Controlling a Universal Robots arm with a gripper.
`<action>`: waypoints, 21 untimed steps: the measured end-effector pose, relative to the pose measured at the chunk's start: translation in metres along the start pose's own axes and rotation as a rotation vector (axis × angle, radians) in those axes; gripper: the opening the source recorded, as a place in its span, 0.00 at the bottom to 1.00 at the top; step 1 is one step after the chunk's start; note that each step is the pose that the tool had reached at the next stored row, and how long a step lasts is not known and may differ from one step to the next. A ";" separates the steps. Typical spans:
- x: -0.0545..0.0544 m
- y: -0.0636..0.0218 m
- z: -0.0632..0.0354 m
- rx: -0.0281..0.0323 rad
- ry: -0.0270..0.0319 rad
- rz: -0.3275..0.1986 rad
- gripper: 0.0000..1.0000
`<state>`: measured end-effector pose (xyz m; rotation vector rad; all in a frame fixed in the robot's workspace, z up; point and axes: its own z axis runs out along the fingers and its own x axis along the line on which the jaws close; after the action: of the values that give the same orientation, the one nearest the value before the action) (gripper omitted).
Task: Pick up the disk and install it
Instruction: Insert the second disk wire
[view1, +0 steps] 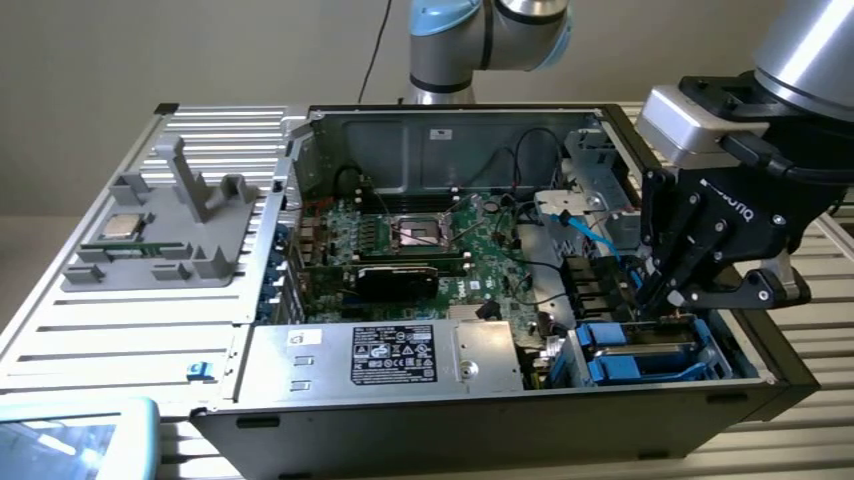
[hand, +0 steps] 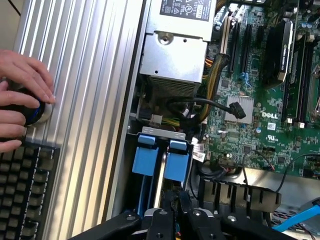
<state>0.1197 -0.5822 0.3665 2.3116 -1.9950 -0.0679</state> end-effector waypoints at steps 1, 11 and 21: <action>0.000 0.0000 0.0000 0.0000 0.0001 0.000 0.16; -0.004 0.0037 0.0070 0.0032 0.0054 0.001 0.16; -0.004 0.0011 0.0154 0.0042 -0.0026 0.000 0.16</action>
<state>0.1166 -0.5792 0.3512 2.3153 -1.9983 -0.0668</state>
